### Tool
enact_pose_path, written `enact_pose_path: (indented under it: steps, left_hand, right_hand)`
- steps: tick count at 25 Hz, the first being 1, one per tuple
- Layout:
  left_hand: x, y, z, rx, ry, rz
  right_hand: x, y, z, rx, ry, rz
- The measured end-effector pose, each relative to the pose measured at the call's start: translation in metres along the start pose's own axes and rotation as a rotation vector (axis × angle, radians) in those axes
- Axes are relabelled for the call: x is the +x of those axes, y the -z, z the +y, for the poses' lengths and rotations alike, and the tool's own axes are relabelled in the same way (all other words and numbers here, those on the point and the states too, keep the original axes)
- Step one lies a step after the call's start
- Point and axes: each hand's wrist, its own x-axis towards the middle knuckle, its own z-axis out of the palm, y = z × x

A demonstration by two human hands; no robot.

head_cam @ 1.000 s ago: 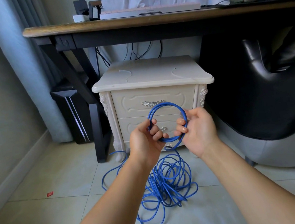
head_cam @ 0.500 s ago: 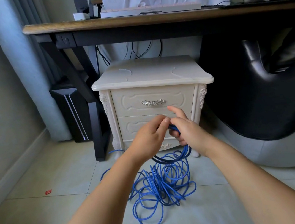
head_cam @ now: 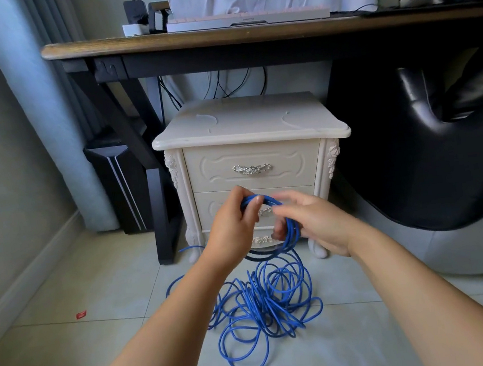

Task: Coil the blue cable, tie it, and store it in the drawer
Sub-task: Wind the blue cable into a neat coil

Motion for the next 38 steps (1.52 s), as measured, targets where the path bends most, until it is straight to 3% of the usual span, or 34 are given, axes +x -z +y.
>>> enact_pose_path:
  steps: [4, 7, 12, 14, 18, 21, 27, 31, 35, 38]
  left_hand:
    - [0.002, -0.002, -0.004, -0.228, 0.155, 0.116]
    - [0.004, -0.010, 0.004, -0.553, 0.302, 0.159]
    - [0.005, 0.000, 0.010, -0.905, 0.493, -0.089]
    - [0.004, 0.013, 0.008, -0.920, 0.575, -0.229]
    - [0.002, 0.017, 0.010, -0.689, 0.606, -0.446]
    - [0.002, 0.012, 0.014, -0.588, 0.527, -0.481]
    - [0.001, 0.004, 0.018, -0.482, 0.319, -0.265]
    - [0.004, 0.007, 0.017, -0.578, 0.312, -0.058]
    - [0.006, 0.006, 0.017, -0.662, 0.305, 0.043]
    - [0.010, 0.005, 0.016, -0.780, 0.356, 0.159]
  right_hand:
    - [-0.005, 0.010, 0.010, 0.113, -0.086, -0.087]
    - [0.000, 0.009, 0.013, 0.169, -0.043, -0.005]
    - [0.006, 0.005, 0.016, 0.131, 0.078, 0.161]
    - [0.003, 0.009, 0.013, -0.045, 0.108, 0.140]
    - [-0.005, 0.008, 0.005, -0.534, 0.175, 0.057]
    - [-0.005, 0.006, 0.006, -0.638, 0.182, 0.052]
    - [-0.005, 0.009, 0.004, -0.236, 0.084, 0.028]
    - [-0.008, 0.011, 0.008, -0.243, 0.014, 0.006]
    - [-0.001, 0.013, 0.017, -0.361, 0.077, 0.081]
    - [0.003, 0.007, 0.020, -0.081, 0.071, 0.072]
